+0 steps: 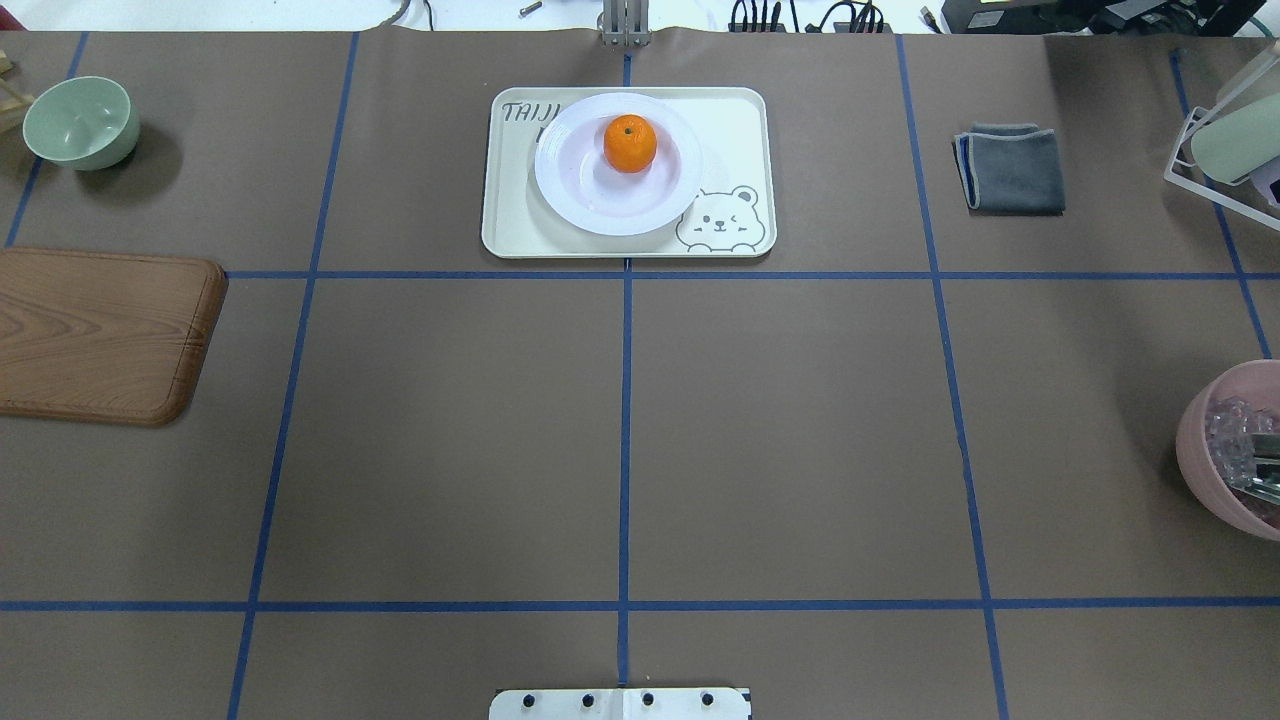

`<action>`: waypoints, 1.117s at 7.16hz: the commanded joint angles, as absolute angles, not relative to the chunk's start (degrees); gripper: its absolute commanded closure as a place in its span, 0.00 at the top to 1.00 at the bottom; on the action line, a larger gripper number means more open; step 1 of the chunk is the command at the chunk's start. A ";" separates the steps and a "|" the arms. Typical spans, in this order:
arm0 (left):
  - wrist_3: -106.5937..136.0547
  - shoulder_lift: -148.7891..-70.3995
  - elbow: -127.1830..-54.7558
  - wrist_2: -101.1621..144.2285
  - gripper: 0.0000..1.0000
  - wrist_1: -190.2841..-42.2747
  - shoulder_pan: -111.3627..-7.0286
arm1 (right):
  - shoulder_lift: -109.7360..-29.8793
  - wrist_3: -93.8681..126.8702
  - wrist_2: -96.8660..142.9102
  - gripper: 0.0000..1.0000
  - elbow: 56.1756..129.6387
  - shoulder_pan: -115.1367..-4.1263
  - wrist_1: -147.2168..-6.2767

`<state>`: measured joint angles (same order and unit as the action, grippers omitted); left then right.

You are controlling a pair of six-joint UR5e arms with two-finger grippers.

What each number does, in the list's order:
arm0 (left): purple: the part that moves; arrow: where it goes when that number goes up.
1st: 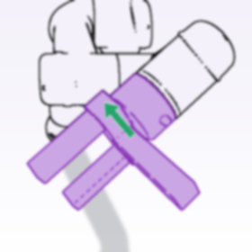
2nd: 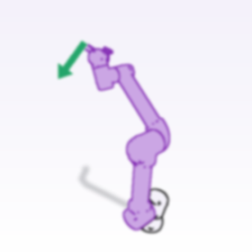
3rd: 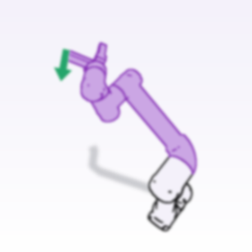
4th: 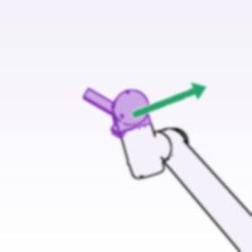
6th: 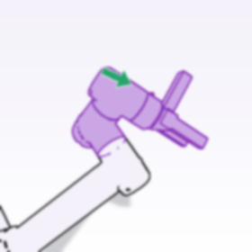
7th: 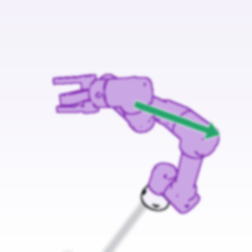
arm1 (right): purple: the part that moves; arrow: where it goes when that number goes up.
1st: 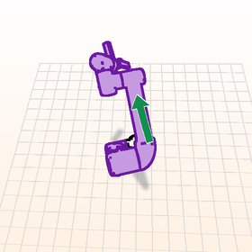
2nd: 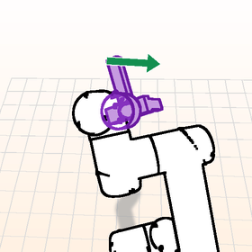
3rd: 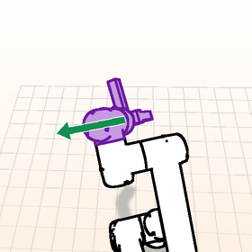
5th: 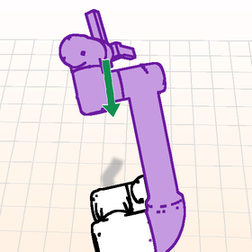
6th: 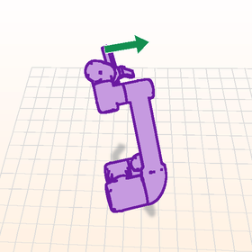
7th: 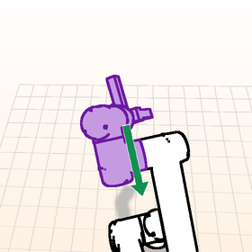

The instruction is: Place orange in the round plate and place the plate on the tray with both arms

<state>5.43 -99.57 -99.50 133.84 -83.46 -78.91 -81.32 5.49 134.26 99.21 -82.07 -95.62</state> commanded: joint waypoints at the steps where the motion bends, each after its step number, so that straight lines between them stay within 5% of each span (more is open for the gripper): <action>1: 4.14 -96.43 -99.58 133.95 0.98 -86.81 -79.10 | -81.74 5.45 135.61 1.00 99.14 -82.00 -95.80; 8: 0.62 -95.36 -97.75 134.30 0.98 -88.59 -78.40 | -82.70 5.45 137.99 1.00 98.79 -80.07 -95.10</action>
<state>0.69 -95.23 -99.05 134.39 -88.26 -78.56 -82.48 5.47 137.69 98.75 -80.66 -95.16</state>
